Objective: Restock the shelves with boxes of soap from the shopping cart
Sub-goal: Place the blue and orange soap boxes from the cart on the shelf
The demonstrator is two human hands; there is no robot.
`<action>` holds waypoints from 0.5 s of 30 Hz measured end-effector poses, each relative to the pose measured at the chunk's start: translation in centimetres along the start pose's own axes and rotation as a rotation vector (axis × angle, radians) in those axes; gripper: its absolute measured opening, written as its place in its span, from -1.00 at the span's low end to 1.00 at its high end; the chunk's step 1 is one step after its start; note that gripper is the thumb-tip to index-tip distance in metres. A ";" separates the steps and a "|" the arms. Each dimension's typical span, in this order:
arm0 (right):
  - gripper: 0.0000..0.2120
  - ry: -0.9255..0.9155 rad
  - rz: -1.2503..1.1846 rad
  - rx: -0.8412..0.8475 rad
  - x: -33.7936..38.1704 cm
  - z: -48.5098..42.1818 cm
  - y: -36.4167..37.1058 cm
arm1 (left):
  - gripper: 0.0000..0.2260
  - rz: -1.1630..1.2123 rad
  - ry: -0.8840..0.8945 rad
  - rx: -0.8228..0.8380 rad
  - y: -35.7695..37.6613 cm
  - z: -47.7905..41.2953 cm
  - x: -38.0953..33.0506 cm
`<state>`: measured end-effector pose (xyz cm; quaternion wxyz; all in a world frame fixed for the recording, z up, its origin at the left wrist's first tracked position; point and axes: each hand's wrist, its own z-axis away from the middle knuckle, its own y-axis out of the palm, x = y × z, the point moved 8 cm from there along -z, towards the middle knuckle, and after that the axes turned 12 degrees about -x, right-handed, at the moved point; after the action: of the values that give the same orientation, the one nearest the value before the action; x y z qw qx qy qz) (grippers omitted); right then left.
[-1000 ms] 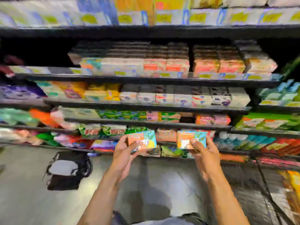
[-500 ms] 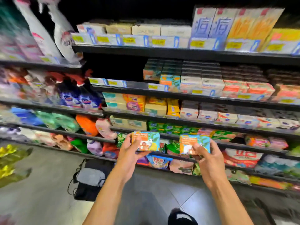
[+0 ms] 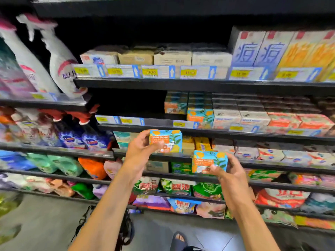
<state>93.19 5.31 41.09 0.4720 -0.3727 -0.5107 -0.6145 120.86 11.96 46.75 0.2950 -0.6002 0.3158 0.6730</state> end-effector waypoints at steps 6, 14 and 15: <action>-0.51 -0.030 -0.040 0.035 0.9 -4.7 3.0 | -0.67 -0.172 0.146 0.057 2.5 -8.9 -4.2; -0.47 -0.054 -0.095 0.019 0.8 -7.0 4.7 | -0.63 -0.390 0.242 0.043 5.0 -15.4 -4.8; -0.48 -0.060 -0.091 0.019 0.7 -7.1 4.8 | -0.62 -0.423 0.257 0.044 5.2 -15.9 -4.6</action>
<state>97.77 -1.99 41.66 0.4314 -0.3628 -0.5469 -0.6190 127.25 -3.78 50.42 0.4001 -0.7269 0.2326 0.5074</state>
